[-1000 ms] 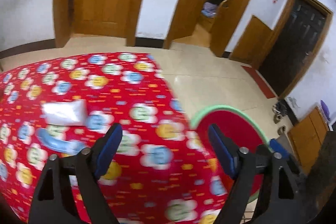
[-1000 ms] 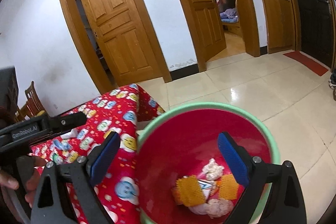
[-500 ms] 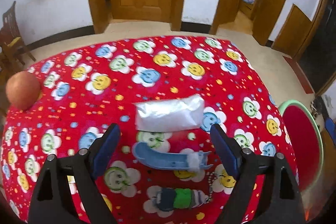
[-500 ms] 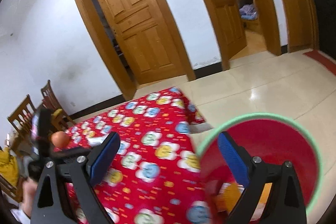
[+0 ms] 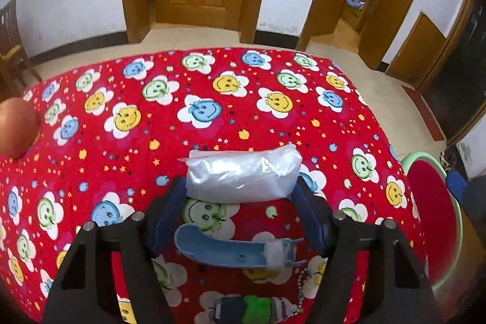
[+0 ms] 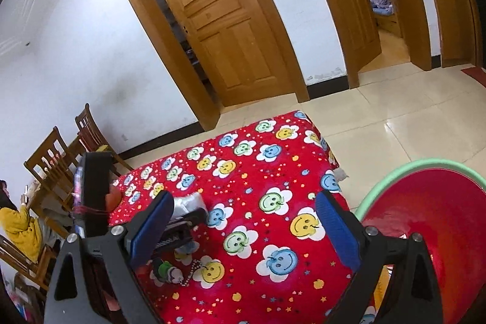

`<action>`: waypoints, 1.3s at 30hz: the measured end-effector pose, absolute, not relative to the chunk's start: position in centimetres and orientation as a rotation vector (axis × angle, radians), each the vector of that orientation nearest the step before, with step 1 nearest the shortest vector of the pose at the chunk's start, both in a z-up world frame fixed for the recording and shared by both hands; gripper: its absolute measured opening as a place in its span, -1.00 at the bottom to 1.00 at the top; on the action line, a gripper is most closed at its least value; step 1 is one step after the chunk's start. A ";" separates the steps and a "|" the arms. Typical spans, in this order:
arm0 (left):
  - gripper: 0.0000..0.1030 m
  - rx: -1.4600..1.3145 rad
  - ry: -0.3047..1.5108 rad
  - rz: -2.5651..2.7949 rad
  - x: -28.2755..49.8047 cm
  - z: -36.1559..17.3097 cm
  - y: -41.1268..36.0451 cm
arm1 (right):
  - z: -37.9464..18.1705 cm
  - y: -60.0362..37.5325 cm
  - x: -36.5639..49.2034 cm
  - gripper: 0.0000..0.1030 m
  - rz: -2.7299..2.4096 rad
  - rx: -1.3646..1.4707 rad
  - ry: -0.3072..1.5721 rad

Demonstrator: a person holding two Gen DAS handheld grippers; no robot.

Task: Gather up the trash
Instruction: 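Lower the left tool around the white plastic packet while the right tool reaches for the blue toy, then close the left tool on the white packet while the right tool grasps the blue toy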

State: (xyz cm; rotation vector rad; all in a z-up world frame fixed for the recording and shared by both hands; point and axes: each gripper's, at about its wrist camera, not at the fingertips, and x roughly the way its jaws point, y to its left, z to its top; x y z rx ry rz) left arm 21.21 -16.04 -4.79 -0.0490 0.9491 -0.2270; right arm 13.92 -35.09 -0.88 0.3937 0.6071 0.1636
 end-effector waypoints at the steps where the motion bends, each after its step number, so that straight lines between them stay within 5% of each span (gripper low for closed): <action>1: 0.37 -0.049 0.939 -0.242 20.9 -4.5 -15.9 | -1.2 -35.1 14.0 0.86 0.161 0.393 0.617; 11: 0.37 -0.071 0.834 -0.292 18.5 1.6 -14.4 | -1.9 -33.8 14.4 0.86 0.220 0.435 0.660; 19: 0.37 -0.034 0.807 -0.237 16.6 0.5 -10.1 | -2.9 -28.6 15.0 0.85 0.218 0.273 0.712; 24: 0.37 -0.172 0.797 -0.265 16.3 -1.3 -6.9 | -3.7 -25.6 15.5 0.19 0.260 0.197 0.757; 28: 0.37 -0.186 0.762 -0.262 15.6 -1.7 -5.9 | -4.5 -24.3 15.7 0.09 0.266 0.177 0.776; 32: 0.37 -0.202 0.765 -0.278 15.1 -2.0 -5.8 | -4.9 -23.9 16.1 -0.63 0.279 0.169 0.808; 39: 0.37 -0.229 0.734 -0.290 14.6 -1.6 -5.6 | -3.7 -25.0 15.1 -0.74 0.316 0.158 0.753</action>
